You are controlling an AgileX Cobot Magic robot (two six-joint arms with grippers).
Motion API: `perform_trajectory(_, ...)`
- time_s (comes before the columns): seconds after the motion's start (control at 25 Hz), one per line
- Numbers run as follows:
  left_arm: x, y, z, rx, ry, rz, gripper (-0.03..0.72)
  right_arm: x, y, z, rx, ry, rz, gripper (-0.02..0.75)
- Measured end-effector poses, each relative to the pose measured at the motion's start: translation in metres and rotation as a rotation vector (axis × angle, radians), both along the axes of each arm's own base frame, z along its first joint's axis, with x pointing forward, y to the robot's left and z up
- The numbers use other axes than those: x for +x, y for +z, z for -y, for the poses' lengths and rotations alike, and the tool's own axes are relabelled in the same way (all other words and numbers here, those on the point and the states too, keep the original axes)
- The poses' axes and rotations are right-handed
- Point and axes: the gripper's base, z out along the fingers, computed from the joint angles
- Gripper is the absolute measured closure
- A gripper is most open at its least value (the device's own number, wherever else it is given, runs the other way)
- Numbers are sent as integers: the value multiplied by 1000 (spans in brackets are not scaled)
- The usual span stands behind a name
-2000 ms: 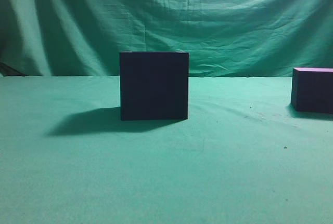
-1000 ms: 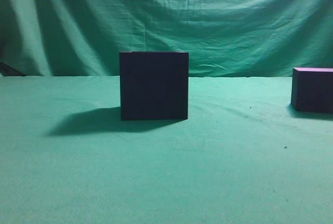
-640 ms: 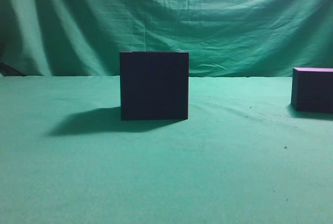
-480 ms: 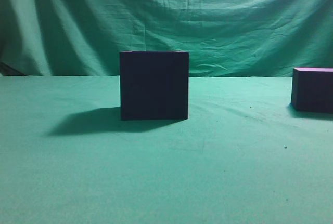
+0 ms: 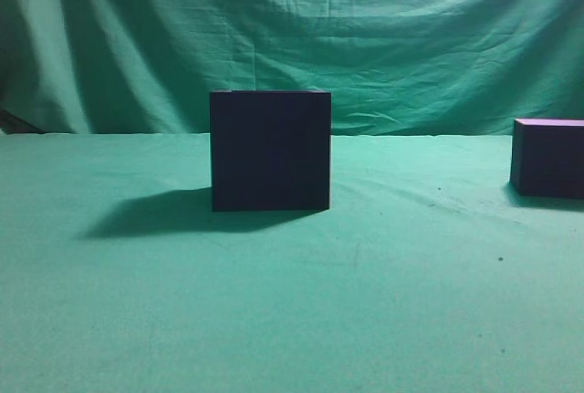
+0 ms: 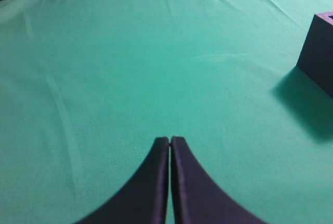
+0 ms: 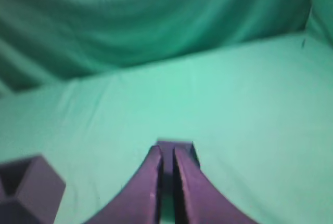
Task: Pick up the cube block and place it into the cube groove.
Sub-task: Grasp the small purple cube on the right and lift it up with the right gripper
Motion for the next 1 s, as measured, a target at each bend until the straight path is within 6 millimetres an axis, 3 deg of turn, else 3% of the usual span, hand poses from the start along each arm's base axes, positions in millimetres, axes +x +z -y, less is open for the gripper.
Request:
perform_trajectory(0.2,0,0,0,0,0,0,688,39,5,-6,-5,27,-233,692)
perform_trajectory(0.44,0,0,0,0,0,0,688,62,2,-17,-62,163,-527,692)
perform_trajectory(0.52,0,0,0,0,0,0,688,74,7,-21,-96,228,-615,692)
perform_trajectory(0.56,0,0,0,0,0,0,688,81,8,-23,-97,247,-662,738)
perform_trajectory(0.72,0,0,0,0,0,0,688,113,20,-38,-141,326,-821,738)
perform_trajectory(1.0,0,0,0,0,0,0,688,169,22,-63,-297,172,-953,738)
